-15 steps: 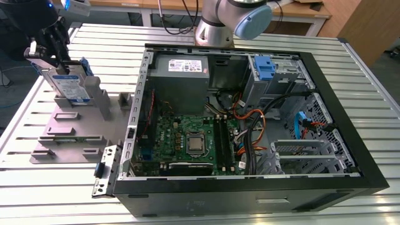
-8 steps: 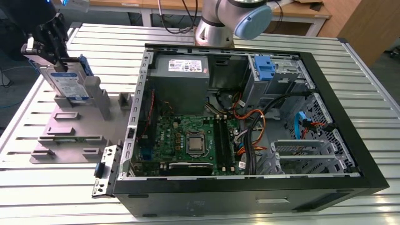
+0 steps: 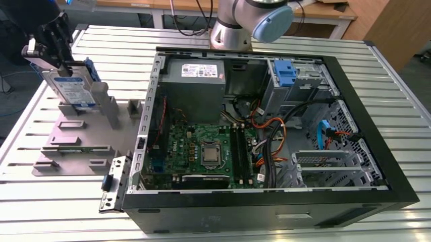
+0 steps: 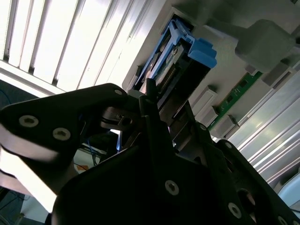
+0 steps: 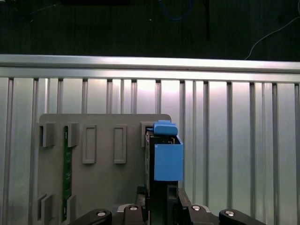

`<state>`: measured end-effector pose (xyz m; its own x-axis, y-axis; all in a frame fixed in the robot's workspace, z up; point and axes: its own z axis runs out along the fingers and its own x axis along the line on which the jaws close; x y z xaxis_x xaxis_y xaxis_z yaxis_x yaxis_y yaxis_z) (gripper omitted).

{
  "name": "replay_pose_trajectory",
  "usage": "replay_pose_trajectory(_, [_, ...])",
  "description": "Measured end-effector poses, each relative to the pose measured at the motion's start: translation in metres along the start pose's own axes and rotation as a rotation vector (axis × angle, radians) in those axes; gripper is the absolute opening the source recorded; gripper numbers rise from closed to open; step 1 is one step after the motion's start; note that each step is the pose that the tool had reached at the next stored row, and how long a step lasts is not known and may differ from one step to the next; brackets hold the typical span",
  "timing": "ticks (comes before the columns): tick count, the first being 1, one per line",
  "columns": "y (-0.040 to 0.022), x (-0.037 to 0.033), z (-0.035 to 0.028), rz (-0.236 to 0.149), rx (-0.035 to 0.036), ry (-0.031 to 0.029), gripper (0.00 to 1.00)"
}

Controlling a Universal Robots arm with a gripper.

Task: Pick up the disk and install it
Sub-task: 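Pick up the disk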

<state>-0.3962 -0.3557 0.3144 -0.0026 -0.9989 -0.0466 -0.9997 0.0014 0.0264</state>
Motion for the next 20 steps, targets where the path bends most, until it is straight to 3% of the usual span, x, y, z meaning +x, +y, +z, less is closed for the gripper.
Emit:
replay_pose_trajectory(2, [-0.0002, -0.0001, -0.0002, 0.000, -0.0099, 0.0002, 0.35])
replay_pose_trajectory(20, [-0.0002, 0.0000, -0.0001, 0.001, -0.0108, 0.0000, 0.35])
